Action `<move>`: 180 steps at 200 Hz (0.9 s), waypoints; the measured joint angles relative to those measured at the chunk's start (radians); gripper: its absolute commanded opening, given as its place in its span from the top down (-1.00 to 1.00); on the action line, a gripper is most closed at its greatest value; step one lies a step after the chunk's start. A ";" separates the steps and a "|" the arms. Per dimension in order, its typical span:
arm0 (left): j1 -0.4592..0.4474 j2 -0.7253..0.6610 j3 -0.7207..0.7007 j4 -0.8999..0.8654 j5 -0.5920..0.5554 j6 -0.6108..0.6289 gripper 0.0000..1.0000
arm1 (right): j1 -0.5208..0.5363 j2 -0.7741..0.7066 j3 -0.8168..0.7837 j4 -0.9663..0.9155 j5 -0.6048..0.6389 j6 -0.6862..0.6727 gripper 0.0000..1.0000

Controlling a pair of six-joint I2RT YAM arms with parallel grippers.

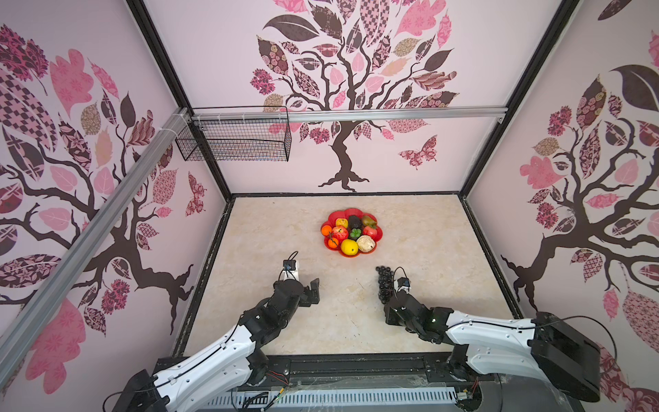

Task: Arrange fruit in a fruit bowl
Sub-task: Pick up the fruits from the center of the table.

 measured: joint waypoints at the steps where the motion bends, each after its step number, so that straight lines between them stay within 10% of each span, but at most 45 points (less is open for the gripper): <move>1: 0.000 0.000 0.000 0.000 0.000 0.000 -0.96 | 0.000 0.001 0.001 0.000 0.001 0.000 0.69; 180: 0.000 0.009 0.000 0.000 0.000 0.000 -0.96 | -0.005 -0.144 0.064 -0.268 0.209 -0.083 1.00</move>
